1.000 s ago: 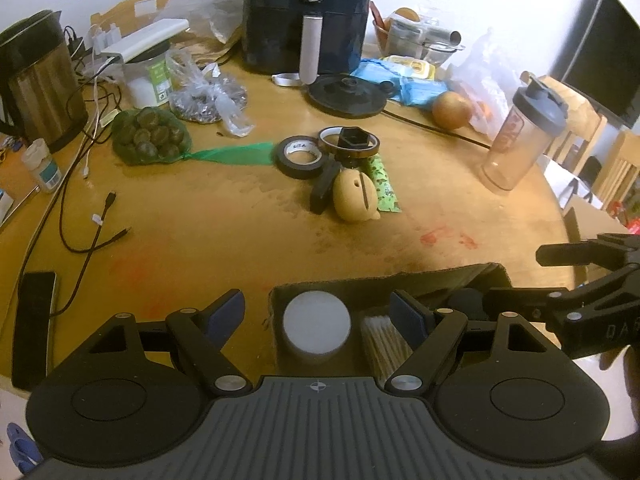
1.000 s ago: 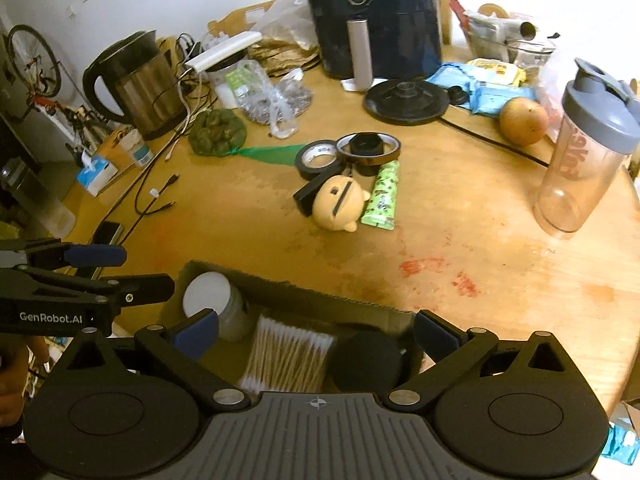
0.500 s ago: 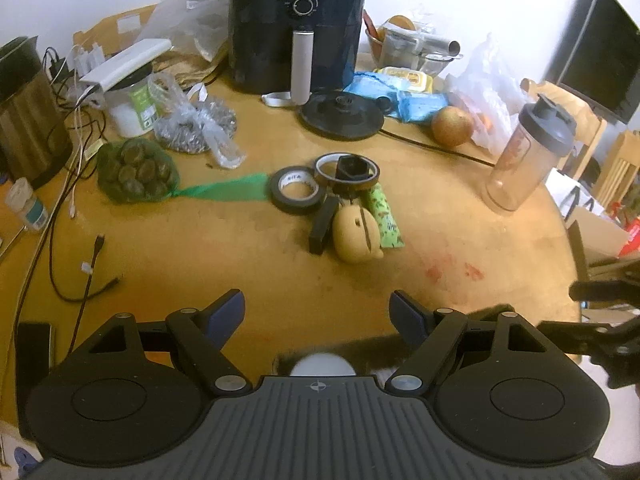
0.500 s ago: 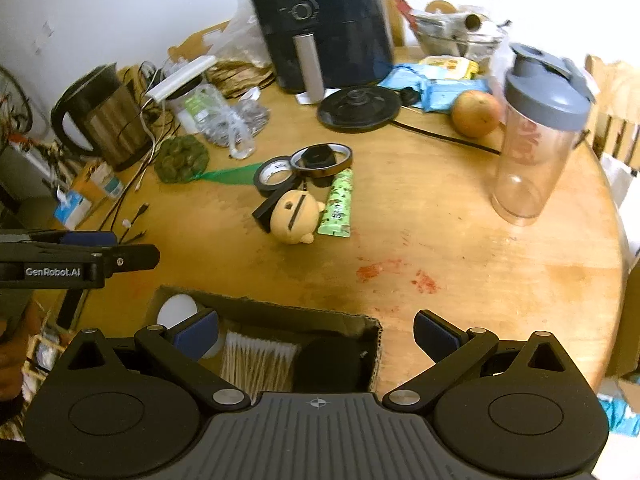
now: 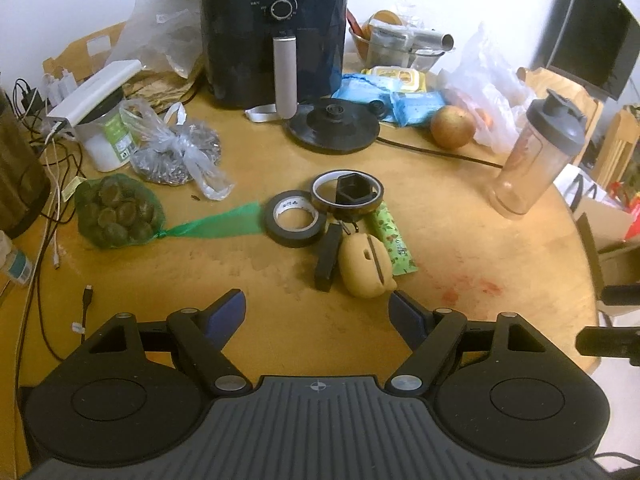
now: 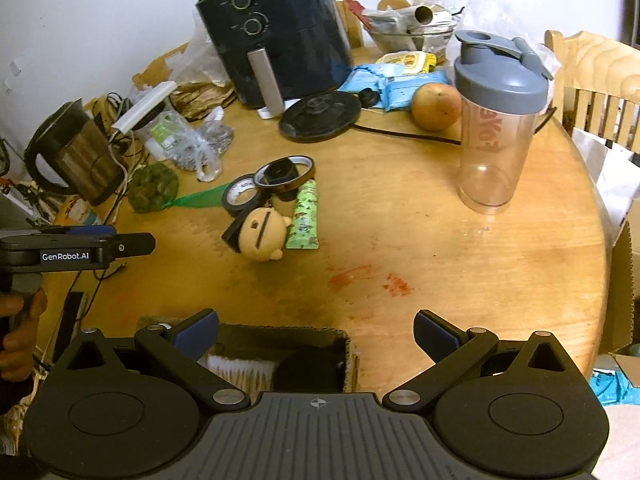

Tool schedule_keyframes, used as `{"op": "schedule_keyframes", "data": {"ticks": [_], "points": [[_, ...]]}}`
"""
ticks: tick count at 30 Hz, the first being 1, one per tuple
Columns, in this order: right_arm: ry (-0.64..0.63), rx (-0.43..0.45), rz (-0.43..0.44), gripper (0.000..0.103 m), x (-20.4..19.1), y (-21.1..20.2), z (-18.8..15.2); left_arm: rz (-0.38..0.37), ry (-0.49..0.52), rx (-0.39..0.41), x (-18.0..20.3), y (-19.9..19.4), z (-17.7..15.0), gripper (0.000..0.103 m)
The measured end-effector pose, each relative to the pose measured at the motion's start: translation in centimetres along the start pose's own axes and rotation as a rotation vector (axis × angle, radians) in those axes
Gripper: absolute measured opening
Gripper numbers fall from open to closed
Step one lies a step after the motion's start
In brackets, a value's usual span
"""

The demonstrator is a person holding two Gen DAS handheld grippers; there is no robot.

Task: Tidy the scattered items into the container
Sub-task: 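Move the left tool toward the black rectangular piece beside the yellow figure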

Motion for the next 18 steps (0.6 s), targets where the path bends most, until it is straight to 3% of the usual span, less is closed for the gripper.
{"op": "schedule_keyframes", "data": {"ticks": [6,9,18], "points": [[0.016,-0.003,-0.034,0.103,0.8,0.7,0.6,-0.009,-0.005,-0.019,-0.4,1.9,0.6,0.076],[0.028,-0.001,-0.052,0.103,1.1,0.8,0.8,-0.012,0.008,-0.034,-0.4,3.0,0.9,0.068],[0.032,0.002,-0.228,0.103,3.6,1.3,0.6,-0.014,0.033,-0.075,-0.7,6.2,1.6,0.063]]}}
Point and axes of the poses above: each gripper's, at about its wrist camera, not at the fingertips, and y roughly the way its jaws point, x to its right, z to its top, the point moved 10 cm from there along y, roughly the way its jaws point, and after that the axes turned 6 degrees about -x, right-handed, at the moved point
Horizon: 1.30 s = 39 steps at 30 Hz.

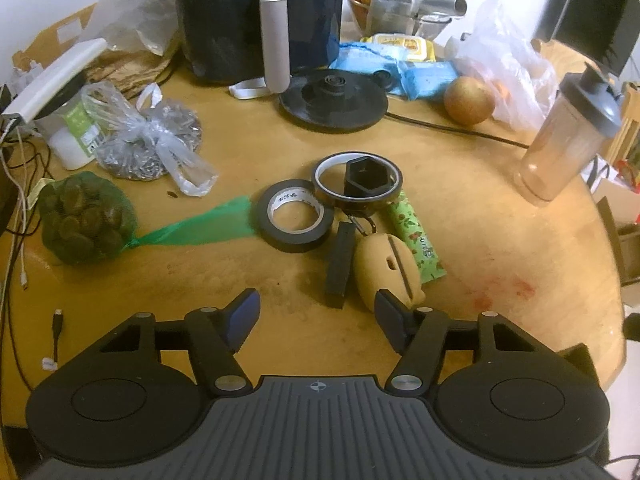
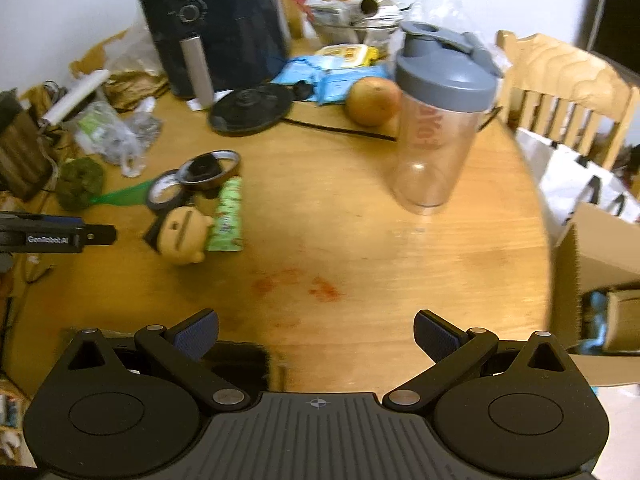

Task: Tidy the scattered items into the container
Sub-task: 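Move the left tool toward the black rectangular piece beside the yellow figure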

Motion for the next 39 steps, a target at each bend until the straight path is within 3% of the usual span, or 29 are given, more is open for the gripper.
{"op": "schedule_keyframes", "data": {"ticks": [4,7,10,14,17,20,33,39], "points": [[0.027,0.014,-0.024,0.103,1.0,0.2,-0.3,-0.005,0.011,-0.014,-0.1,1.3,0.5,0.060],[0.022,0.031,-0.054,0.103,1.5,0.3,-0.5,-0.013,0.017,-0.027,-0.1,2.3,0.8,0.048],[0.009,0.035,-0.098,0.103,1.9,0.3,-0.7,-0.012,0.020,-0.044,-0.1,3.5,1.0,0.048],[0.026,0.031,-0.089,0.103,2.0,0.2,-0.8,-0.023,0.026,-0.075,0.0,4.9,1.0,0.040],[0.048,0.030,-0.087,0.103,2.2,0.0,-0.9,-0.049,0.025,-0.071,0.3,5.4,1.3,0.039],[0.080,0.024,-0.067,0.103,2.6,-0.1,-1.0,-0.055,0.031,-0.086,0.6,6.0,1.6,0.031],[0.177,-0.003,0.033,0.103,3.0,0.2,-1.7,-0.058,0.014,-0.128,0.3,8.5,2.0,0.028],[0.160,-0.003,0.068,0.103,2.5,0.2,-1.6,-0.067,0.008,-0.110,0.4,9.0,2.8,0.019]]}}
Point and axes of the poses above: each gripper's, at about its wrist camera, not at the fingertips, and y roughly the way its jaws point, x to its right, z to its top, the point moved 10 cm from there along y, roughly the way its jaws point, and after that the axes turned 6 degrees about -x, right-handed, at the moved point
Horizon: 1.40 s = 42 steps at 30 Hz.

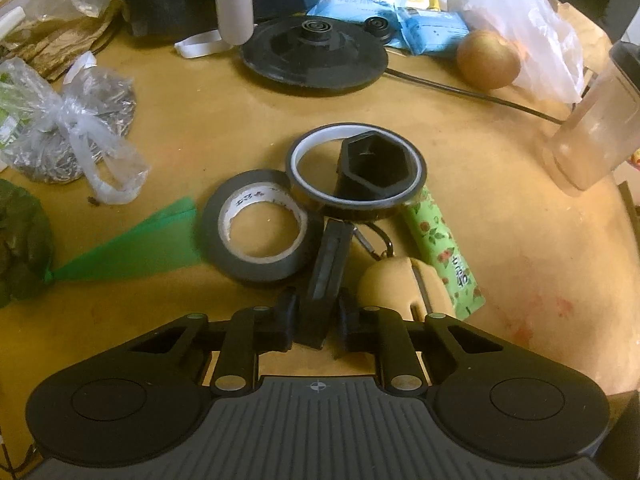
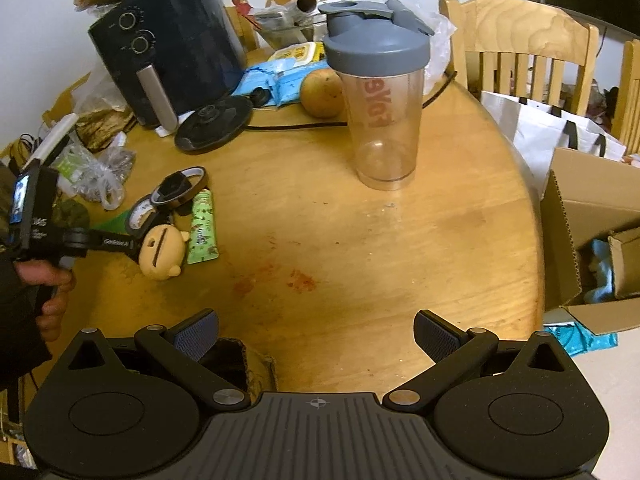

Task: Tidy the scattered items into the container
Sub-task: 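Move the left tool toward the black rectangular piece beside the yellow figure, then close the left gripper on the black piece and lift it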

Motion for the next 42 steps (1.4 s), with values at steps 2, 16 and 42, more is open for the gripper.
{"op": "schedule_keyframes", "data": {"ticks": [2,16,42], "points": [[-0.001,-0.009,0.008,0.103,-0.1,0.1,-0.1,-0.006,0.008,-0.007,0.2,0.0,0.0,0.018],[-0.041,-0.065,0.069,0.103,-0.9,0.5,-0.6,0.001,-0.031,0.031,0.2,-2.5,-1.2,0.015],[-0.131,-0.079,0.164,0.103,-2.8,-0.3,-1.7,0.050,-0.136,0.088,-0.2,-7.0,-5.4,0.015]]}}
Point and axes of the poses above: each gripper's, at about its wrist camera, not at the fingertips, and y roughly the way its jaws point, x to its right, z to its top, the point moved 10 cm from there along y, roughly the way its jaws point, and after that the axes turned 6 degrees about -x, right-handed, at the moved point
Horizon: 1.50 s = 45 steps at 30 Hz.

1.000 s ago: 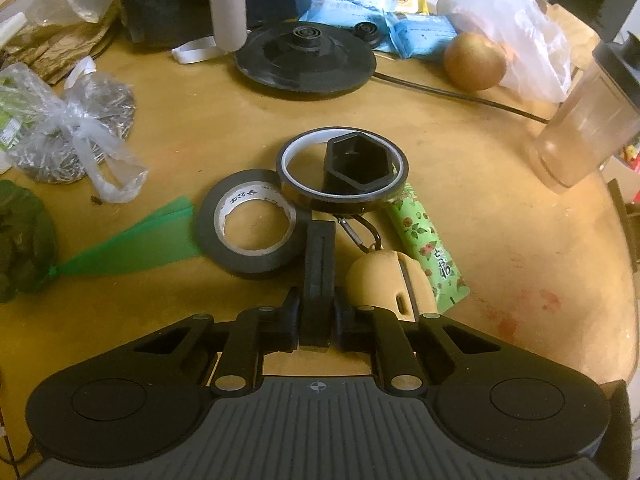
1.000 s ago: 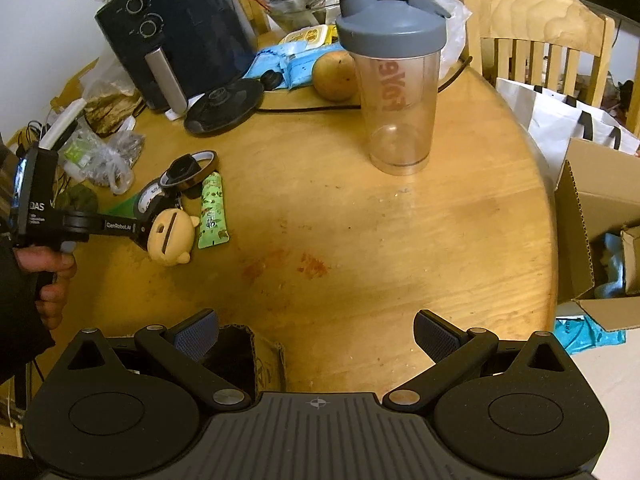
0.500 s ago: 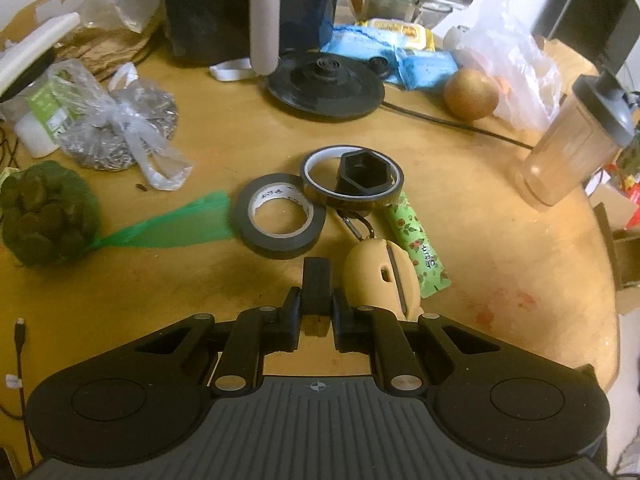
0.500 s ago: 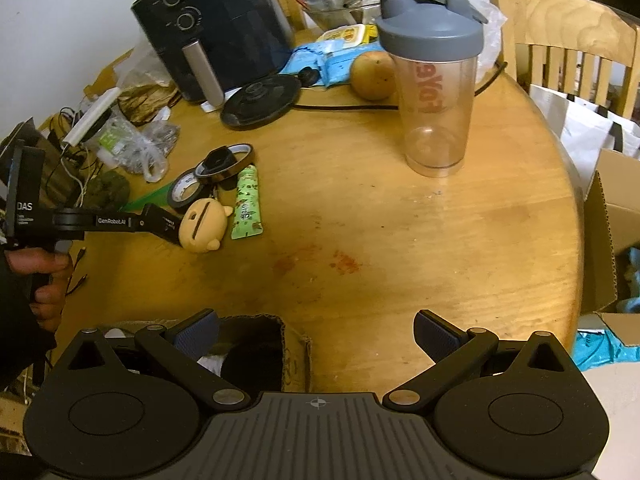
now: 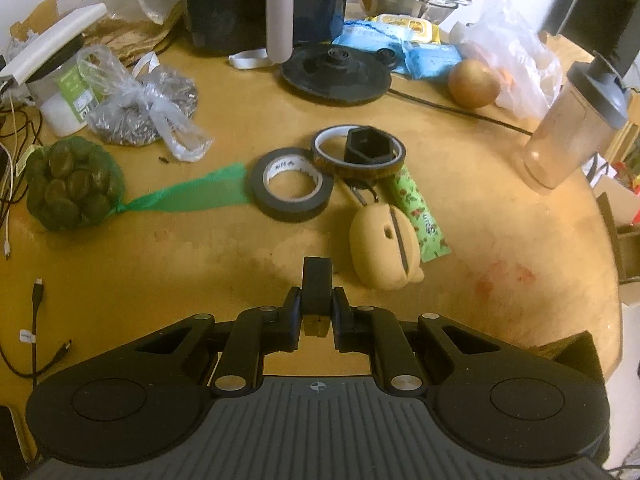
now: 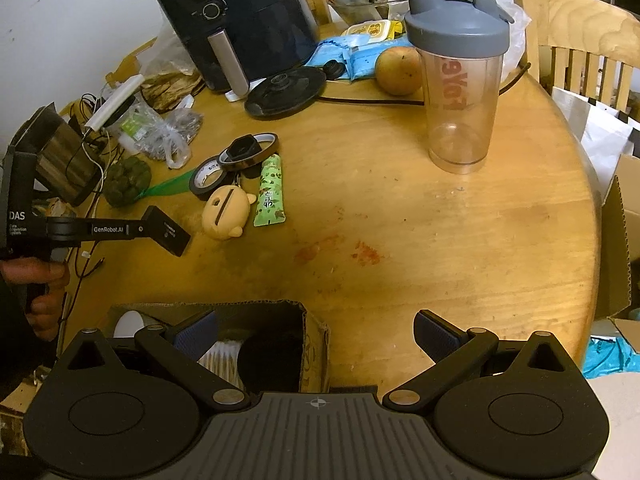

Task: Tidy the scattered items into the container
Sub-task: 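Close the left gripper on the black piece and lift it, then hold the black piece in the left gripper while the right tool approaches the yellow figure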

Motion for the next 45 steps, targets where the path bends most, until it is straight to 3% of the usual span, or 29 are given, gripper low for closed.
{"op": "schedule_keyframes", "data": {"ticks": [22,45], "points": [[0.025,-0.001,0.016,0.103,0.7,-0.6,-1.1,0.043,-0.028,-0.019,-0.1,2.5,-0.7,0.015],[-0.074,-0.014,0.027,0.103,-1.1,0.4,1.0,0.022,-0.143,0.094,-1.0,-5.4,-1.0,0.015]]}}
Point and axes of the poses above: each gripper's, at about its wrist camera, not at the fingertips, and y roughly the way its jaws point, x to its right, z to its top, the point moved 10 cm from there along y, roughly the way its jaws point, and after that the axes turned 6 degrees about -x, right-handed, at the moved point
